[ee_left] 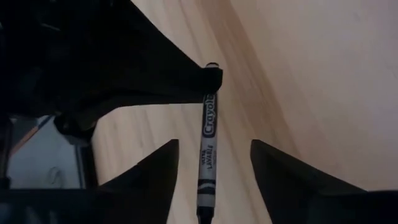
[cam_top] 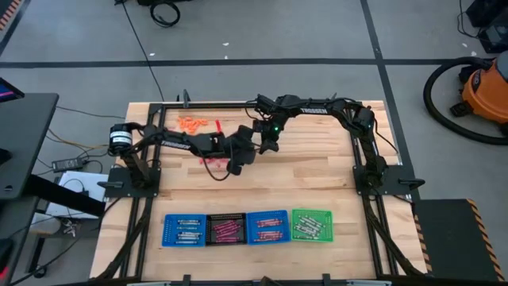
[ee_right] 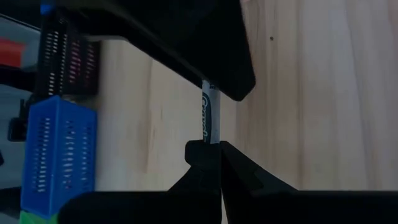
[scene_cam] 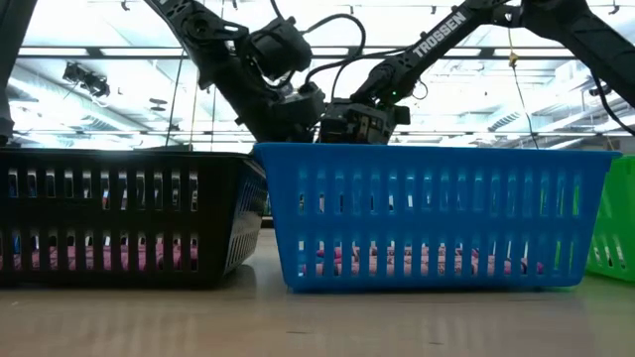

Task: Sort crayons
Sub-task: Put the black crayon into the left blue bin

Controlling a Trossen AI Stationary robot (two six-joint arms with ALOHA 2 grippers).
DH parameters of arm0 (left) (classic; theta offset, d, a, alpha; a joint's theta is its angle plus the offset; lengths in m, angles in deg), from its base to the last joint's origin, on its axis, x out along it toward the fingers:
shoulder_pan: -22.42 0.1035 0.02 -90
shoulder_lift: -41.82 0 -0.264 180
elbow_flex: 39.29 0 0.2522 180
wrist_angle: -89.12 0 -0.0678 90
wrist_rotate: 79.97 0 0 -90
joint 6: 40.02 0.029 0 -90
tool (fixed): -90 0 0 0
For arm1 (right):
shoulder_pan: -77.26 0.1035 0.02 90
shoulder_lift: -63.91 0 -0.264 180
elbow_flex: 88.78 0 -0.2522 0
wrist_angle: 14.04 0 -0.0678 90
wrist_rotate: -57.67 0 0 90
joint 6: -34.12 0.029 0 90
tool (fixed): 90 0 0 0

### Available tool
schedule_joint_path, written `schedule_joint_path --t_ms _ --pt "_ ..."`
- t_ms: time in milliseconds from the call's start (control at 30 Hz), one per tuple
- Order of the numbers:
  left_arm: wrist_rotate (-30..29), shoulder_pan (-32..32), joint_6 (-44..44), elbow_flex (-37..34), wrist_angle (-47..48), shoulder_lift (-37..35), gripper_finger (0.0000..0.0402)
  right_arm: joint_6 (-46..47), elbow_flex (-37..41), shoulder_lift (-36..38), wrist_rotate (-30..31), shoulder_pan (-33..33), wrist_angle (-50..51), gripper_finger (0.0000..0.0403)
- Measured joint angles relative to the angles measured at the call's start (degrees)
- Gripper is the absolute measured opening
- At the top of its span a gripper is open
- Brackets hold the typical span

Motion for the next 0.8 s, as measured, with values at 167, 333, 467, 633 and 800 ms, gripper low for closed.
schedule_joint_path --t_ms 167,333,467,633,800 --pt "-4.34 -1.25 0.02 0.0 0.03 -0.02 0.0155 1.17 0.0 0.0 -0.74 0.0 -0.37 0.0005" --pt "-5.39 -1.81 0.77 -0.02 1.29 -0.02 0.0095 1.19 0.0 0.0 -3.46 0.32 -0.36 0.0005" --pt "-5.42 -2.2 1.5 -0.02 1.51 -0.02 0.0048 1.37 0.0 0.0 -2.87 0.85 -0.33 0.0019" --pt "-5.4 -2.25 1.45 -0.04 1.59 -0.02 0.0019 0.94 0.0 0.0 -2.68 1.2 -0.32 0.005" --pt "-5.39 -2.41 -0.88 -0.04 1.92 -0.02 0.0019 0.89 -0.07 0.23 -0.02 0.79 1.43 0.0078"
